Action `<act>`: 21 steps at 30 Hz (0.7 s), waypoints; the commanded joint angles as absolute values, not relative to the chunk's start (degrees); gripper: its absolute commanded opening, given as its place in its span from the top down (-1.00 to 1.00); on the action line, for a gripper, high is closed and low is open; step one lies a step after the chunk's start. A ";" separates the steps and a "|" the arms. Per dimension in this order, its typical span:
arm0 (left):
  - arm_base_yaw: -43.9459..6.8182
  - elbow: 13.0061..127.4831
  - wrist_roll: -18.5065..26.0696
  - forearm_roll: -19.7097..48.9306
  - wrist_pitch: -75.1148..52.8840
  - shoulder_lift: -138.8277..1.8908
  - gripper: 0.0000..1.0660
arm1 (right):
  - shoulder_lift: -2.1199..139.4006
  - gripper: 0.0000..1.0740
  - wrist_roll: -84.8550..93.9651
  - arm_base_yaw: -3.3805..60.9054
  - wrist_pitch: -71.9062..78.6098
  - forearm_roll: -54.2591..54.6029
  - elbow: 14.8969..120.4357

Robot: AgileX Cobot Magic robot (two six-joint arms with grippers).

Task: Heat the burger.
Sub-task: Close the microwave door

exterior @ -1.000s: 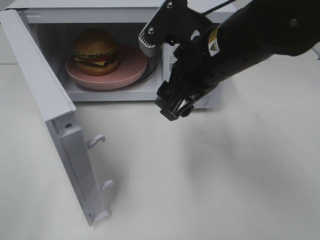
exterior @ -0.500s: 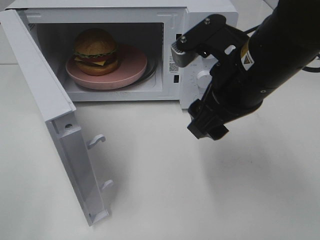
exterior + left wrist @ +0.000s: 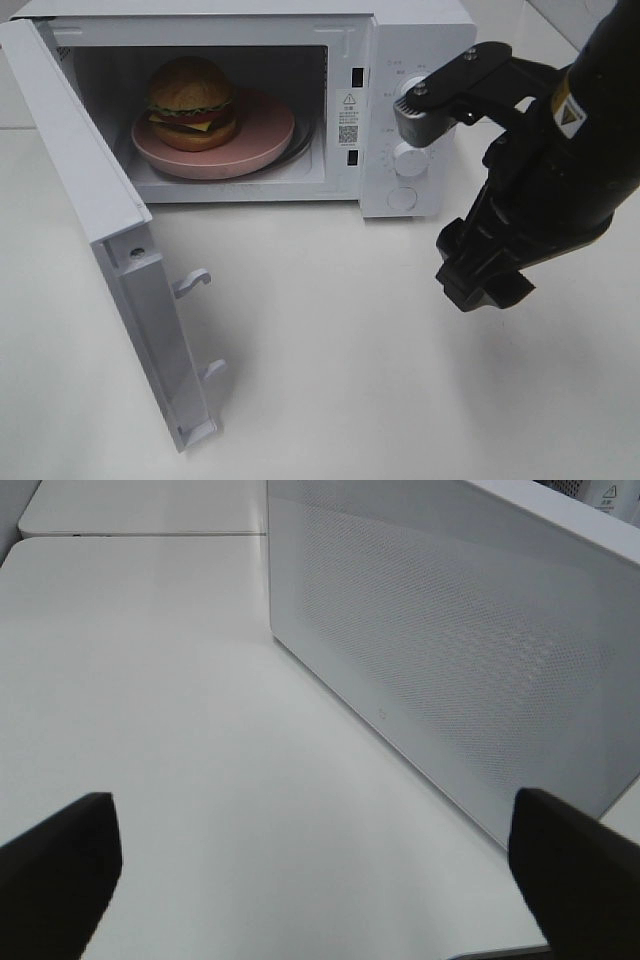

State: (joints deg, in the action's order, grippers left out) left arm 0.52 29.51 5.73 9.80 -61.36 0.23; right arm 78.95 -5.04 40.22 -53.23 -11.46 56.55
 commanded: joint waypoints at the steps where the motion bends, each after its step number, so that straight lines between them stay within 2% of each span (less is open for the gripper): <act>1: 0.46 29.45 5.84 10.43 -61.25 1.26 -0.83 | 76.38 -0.42 -6.30 40.16 -54.83 -11.06 56.38; 6: 0.46 29.45 5.84 10.43 -61.25 1.26 -0.83 | 73.34 -0.42 -7.79 39.76 -55.06 -11.12 56.38; 9: 0.46 29.45 5.84 10.43 -61.25 1.26 -0.83 | 71.91 -0.42 -8.42 36.78 -55.12 -9.57 56.38; 10: 0.46 29.45 5.84 10.43 -61.25 1.26 -0.83 | 71.16 -0.42 -8.42 33.40 -55.58 -8.19 56.38; 12: 0.46 29.45 5.84 10.43 -61.25 1.26 -0.83 | 70.70 -0.42 -8.42 32.03 -55.92 -8.08 56.38; 13: 0.46 29.45 5.84 10.43 -61.25 1.26 -0.83 | 69.79 -0.42 -8.42 29.22 -56.89 -8.19 56.38; 21: 0.46 29.45 5.84 10.43 -61.25 1.26 -0.83 | 64.11 -0.42 -8.48 22.52 -57.70 -8.19 56.38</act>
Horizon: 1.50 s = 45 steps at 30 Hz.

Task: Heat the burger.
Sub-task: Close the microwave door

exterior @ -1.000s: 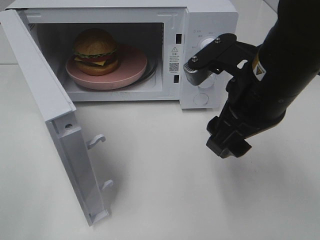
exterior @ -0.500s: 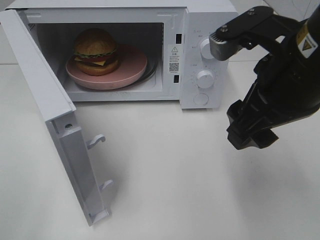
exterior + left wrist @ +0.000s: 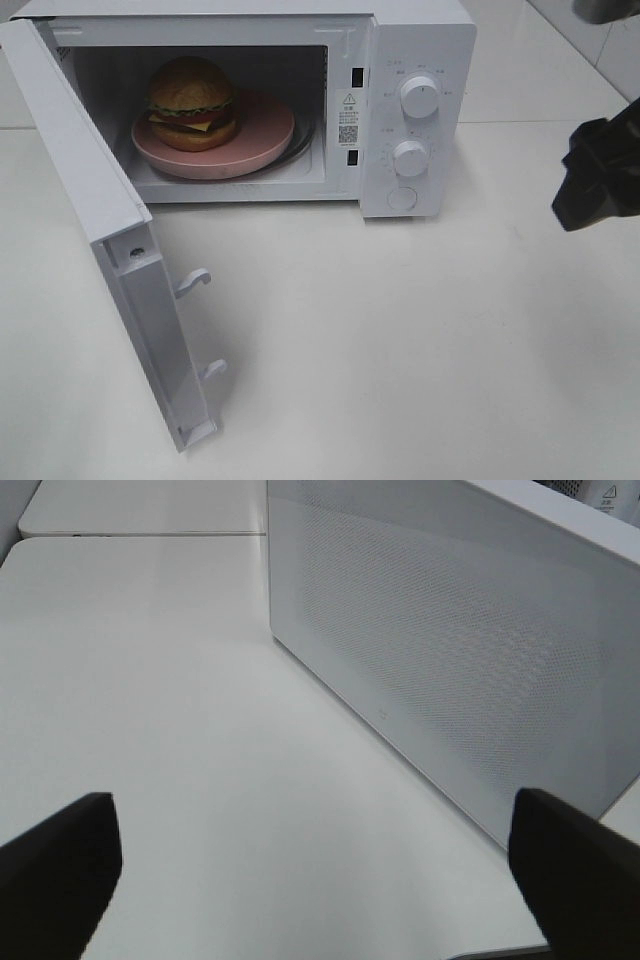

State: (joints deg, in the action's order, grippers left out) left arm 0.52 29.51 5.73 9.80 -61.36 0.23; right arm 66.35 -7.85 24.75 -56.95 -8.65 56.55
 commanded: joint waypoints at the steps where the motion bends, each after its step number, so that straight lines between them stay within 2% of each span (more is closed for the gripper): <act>1: 0.46 29.45 5.84 10.43 -61.25 1.26 -0.83 | 62.45 -0.42 -8.59 20.91 -57.87 -8.19 56.38; 5: 0.46 29.45 5.84 10.43 -61.25 1.26 -0.83 | 59.59 -0.42 -8.77 18.62 -57.64 -8.19 55.63; 9: 0.46 29.45 5.84 10.43 -61.25 1.26 -0.83 | 54.37 -0.42 -8.77 16.16 -55.00 -8.31 50.36; 22: 0.46 29.45 5.84 10.43 -61.25 1.26 -0.83 | 39.48 -0.42 -8.88 16.10 -54.43 -8.48 38.33; 37: 0.46 29.45 5.84 10.43 -61.25 1.26 -0.83 | 23.55 -0.42 -12.32 15.53 -55.12 -8.37 30.83; 45: 0.46 29.45 5.84 10.43 -61.25 1.26 -0.83 | 13.18 -0.42 -11.57 7.56 -54.83 -8.42 30.19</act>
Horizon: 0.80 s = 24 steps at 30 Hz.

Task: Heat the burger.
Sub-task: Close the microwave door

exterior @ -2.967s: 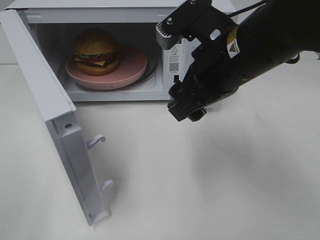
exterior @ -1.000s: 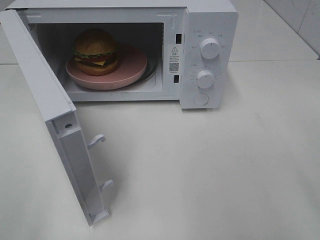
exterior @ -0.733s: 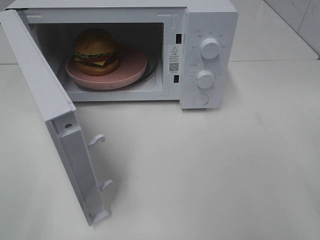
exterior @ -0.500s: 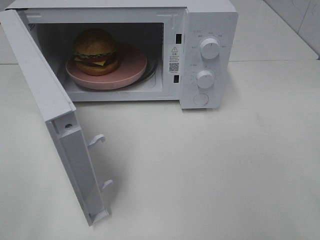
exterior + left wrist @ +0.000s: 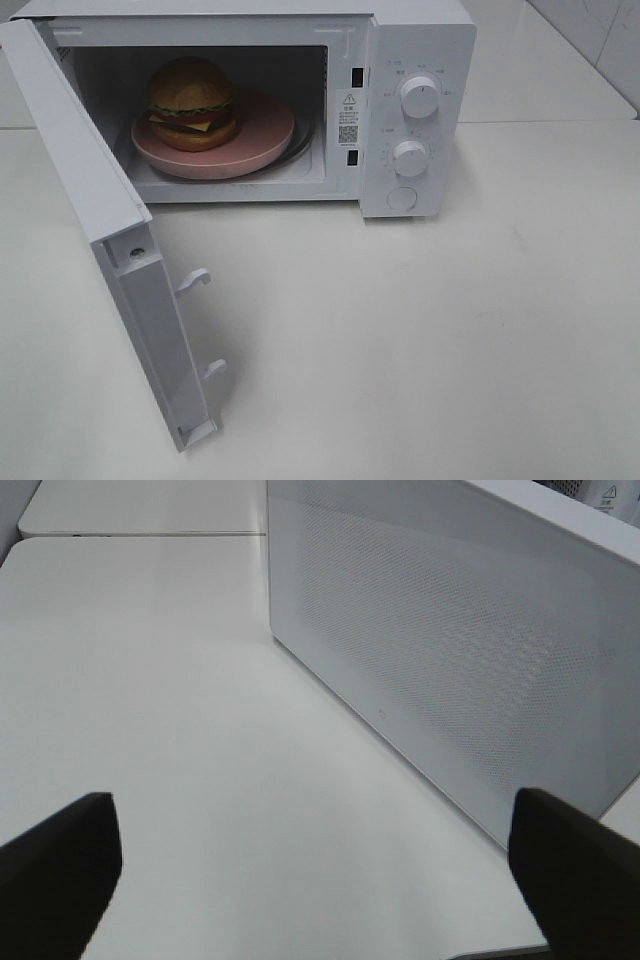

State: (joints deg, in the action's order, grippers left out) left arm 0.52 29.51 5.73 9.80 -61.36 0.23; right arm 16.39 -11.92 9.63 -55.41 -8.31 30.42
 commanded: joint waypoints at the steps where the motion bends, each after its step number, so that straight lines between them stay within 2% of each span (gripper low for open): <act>1: 0.46 29.45 5.84 10.43 -61.25 1.26 -0.83 | 13.18 -0.42 -11.57 7.56 -54.83 -8.42 30.19; 13: 0.46 29.45 5.84 10.43 -61.25 1.26 -0.83 | -1.38 -0.42 -11.23 6.19 -55.35 -8.19 28.19; 24: 0.46 29.45 5.79 10.43 -61.25 1.15 -0.83 | -1.78 -0.42 -11.29 6.19 -55.35 -8.25 28.19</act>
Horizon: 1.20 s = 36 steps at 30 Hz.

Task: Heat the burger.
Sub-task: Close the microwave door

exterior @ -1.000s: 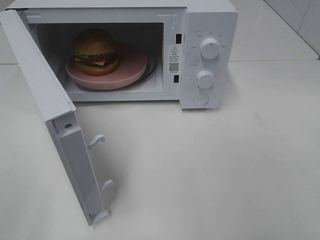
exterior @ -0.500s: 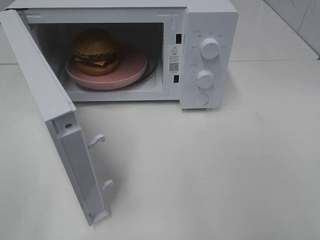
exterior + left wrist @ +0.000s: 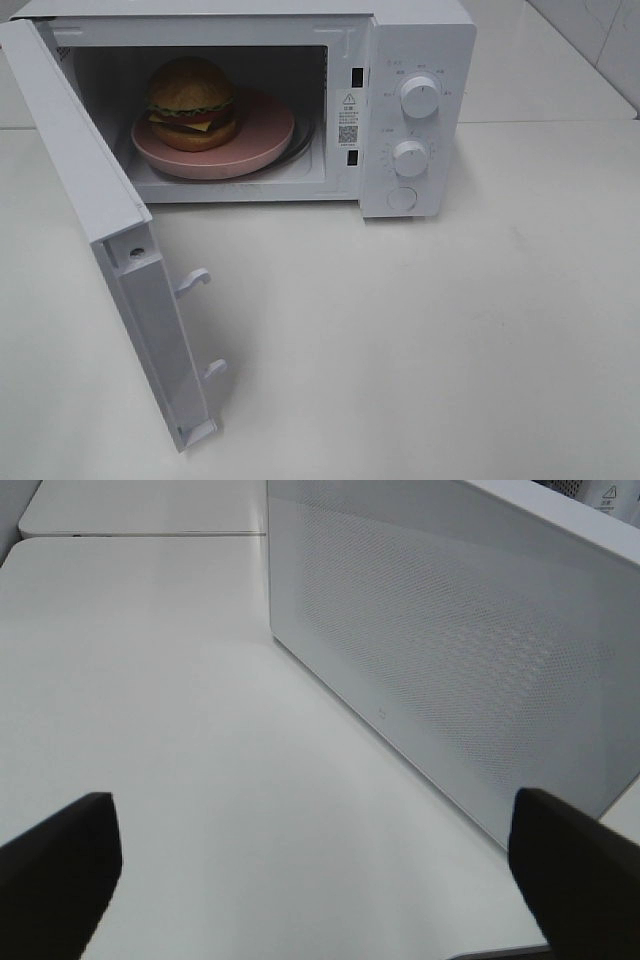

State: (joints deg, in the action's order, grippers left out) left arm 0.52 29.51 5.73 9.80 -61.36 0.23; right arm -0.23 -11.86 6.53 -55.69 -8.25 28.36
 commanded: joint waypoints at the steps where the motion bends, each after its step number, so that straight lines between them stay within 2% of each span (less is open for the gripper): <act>1: 0.46 29.45 5.79 10.43 -61.25 1.15 -0.83 | -1.78 -0.42 -11.29 6.19 -55.35 -8.25 28.19; 36: 0.46 29.45 5.79 10.43 -61.25 1.15 -0.83 | -1.78 -0.42 -11.34 6.19 -55.35 -8.25 28.19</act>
